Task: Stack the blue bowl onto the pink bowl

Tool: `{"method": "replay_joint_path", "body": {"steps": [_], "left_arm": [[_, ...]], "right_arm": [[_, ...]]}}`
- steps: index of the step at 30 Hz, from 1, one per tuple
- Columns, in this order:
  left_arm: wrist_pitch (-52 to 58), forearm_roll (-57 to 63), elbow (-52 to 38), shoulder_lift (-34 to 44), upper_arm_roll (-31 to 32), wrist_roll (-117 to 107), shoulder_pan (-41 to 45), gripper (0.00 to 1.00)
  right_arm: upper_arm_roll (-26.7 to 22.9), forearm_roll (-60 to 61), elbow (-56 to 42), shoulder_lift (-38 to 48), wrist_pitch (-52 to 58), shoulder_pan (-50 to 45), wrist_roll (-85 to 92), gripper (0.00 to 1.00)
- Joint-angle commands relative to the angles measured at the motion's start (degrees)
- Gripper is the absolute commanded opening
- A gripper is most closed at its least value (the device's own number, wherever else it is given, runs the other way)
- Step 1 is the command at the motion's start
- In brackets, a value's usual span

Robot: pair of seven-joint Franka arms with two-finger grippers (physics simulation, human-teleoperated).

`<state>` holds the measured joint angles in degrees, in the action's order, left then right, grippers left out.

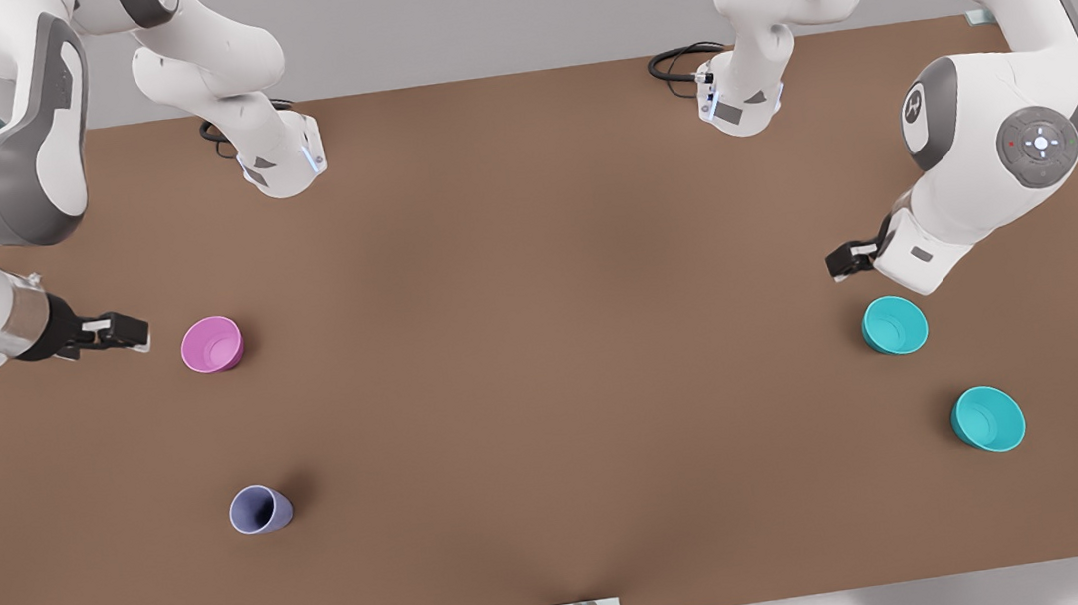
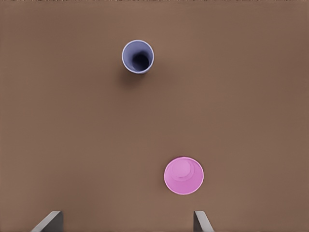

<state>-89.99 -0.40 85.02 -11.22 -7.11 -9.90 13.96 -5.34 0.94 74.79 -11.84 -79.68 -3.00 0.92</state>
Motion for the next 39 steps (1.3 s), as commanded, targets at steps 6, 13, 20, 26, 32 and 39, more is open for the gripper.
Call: {"method": "replay_joint_path", "body": {"steps": [6,13,20,26,32,39], "left_arm": [[-0.80,0.05,-0.03,0.06,-0.01,-2.67,-0.16,1.00],[-0.80,0.05,-0.03,0.06,-0.01,-2.58,-0.51,1.00],[0.95,-0.04,-0.03,0.06,-0.28,-2.84,-1.13,1.00],[1.22,-0.39,0.06,-0.11,-0.10,-2.67,-1.04,1.00],[1.39,-0.21,0.06,-0.20,-0.19,-2.58,-1.04,1.00],[2.54,-0.04,0.06,-0.11,-0.19,-2.67,-1.04,1.00]], "right_arm": [[-0.02,0.65,4.49,0.24,3.30,2.91,0.75,1.00],[-0.02,-1.73,39.64,10.70,-24.46,5.02,-0.57,1.00],[-0.02,2.05,45.45,3.67,-39.49,11.96,1.81,1.00],[0.07,2.23,50.19,2.70,-48.02,16.01,8.49,1.00],[0.07,6.18,56.87,2.52,-54.09,17.85,11.91,1.00],[0.07,6.36,62.41,-0.73,-57.25,18.82,12.62,1.00]]}}
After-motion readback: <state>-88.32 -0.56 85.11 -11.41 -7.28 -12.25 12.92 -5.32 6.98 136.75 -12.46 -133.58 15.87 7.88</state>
